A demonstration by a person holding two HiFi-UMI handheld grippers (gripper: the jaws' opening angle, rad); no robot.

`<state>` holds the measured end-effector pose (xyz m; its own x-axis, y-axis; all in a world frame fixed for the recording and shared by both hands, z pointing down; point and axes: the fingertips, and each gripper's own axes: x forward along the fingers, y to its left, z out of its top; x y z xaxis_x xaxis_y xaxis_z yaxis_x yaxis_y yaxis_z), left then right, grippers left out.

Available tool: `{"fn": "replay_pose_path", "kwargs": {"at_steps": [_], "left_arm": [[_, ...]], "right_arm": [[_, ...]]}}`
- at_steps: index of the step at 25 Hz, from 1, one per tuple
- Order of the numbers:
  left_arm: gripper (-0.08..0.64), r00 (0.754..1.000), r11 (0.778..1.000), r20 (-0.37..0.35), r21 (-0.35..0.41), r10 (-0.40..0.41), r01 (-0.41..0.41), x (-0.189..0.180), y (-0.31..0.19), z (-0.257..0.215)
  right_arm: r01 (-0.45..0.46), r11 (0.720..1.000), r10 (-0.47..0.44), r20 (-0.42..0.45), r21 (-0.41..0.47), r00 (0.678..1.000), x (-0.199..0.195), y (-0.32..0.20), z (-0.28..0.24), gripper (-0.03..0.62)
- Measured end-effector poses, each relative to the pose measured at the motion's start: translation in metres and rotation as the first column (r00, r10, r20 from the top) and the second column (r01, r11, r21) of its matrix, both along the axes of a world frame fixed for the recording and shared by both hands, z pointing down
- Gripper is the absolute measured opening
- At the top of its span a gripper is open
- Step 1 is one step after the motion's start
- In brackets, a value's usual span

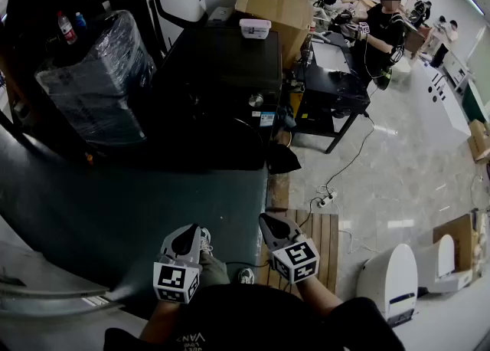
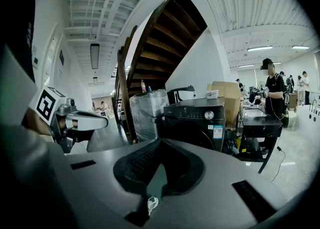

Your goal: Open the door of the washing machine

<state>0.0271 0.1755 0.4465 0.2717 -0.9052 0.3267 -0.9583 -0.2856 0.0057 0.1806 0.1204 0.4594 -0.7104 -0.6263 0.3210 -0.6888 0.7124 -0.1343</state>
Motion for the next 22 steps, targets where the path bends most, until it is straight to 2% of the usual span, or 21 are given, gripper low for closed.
{"fn": "replay_pose_path", "kwargs": {"at_steps": [11, 17, 19, 22], "left_arm": [[0.017, 1.000, 1.000, -0.015, -0.017, 0.001, -0.002, -0.009, -0.025, 0.005], [0.020, 1.000, 0.999, -0.008, -0.019, 0.029, -0.029, -0.023, -0.050, 0.009], [0.021, 0.999, 0.998, -0.004, -0.034, 0.045, -0.046, -0.030, -0.062, 0.013], [0.021, 0.997, 0.995, -0.007, -0.060, 0.075, -0.075, -0.040, -0.083, 0.019]], "right_arm": [[0.003, 1.000, -0.003, -0.009, -0.009, 1.000, -0.011, -0.022, -0.001, 0.002], [-0.007, 1.000, 0.007, 0.030, 0.009, 1.000, -0.031, -0.044, -0.005, 0.005], [-0.011, 1.000, 0.011, 0.013, 0.012, 1.000, -0.040, -0.054, -0.003, 0.063], [-0.024, 1.000, 0.024, -0.007, 0.006, 1.000, -0.052, -0.073, 0.000, 0.093]]}}
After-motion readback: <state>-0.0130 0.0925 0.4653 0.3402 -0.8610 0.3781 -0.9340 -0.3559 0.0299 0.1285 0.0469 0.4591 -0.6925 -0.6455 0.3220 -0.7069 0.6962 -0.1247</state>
